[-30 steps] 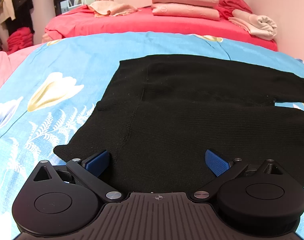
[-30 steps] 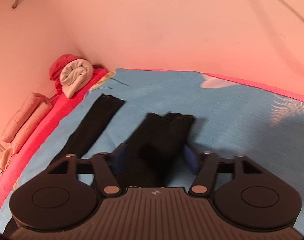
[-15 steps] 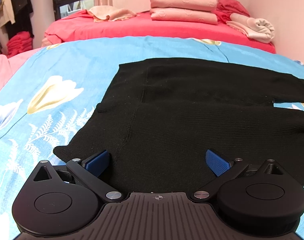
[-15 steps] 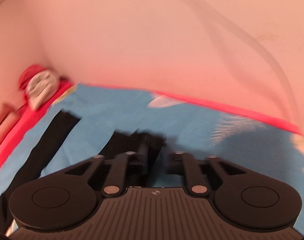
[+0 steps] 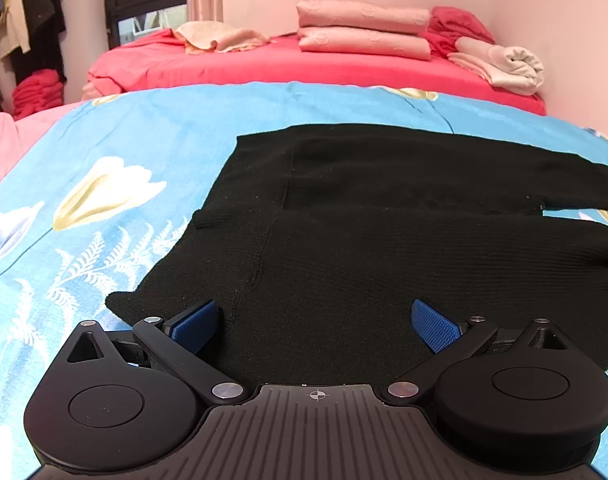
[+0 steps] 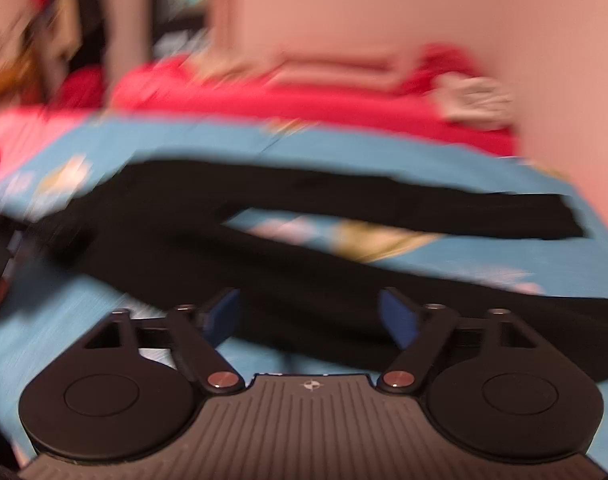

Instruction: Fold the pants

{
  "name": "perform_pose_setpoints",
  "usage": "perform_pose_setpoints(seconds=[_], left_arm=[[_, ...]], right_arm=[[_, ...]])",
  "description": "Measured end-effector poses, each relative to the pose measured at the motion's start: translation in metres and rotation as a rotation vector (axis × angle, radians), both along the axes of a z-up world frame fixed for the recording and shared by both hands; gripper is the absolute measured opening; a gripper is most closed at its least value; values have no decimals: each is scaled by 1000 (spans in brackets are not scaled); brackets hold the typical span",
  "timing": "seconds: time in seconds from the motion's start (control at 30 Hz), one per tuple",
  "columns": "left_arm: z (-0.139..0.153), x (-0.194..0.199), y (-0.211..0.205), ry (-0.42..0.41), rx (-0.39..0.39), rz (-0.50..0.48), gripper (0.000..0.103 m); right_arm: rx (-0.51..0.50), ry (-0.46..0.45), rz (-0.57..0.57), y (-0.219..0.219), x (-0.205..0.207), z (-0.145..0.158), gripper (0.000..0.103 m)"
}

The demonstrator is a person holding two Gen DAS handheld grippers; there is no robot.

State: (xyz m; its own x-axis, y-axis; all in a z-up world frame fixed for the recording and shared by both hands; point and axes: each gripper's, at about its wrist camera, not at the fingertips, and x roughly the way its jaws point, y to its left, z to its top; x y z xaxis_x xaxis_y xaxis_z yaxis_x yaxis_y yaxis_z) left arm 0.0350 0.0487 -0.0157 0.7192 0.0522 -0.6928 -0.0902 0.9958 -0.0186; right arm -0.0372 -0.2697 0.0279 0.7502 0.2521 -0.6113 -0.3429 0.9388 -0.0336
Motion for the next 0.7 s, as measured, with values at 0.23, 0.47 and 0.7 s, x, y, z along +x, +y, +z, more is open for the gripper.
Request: perform_pose_setpoints(seconds=[0.23, 0.47, 0.7], left_arm=[[0, -1, 1, -5, -5, -3, 103], [1, -2, 2, -9, -14, -6, 103], [0, -2, 2, -11, -11, -3, 103]], right_arm=[[-119, 71, 5, 45, 27, -24, 72], [69, 284, 18, 14, 8, -12, 6], [143, 203, -90, -26, -24, 6, 23]])
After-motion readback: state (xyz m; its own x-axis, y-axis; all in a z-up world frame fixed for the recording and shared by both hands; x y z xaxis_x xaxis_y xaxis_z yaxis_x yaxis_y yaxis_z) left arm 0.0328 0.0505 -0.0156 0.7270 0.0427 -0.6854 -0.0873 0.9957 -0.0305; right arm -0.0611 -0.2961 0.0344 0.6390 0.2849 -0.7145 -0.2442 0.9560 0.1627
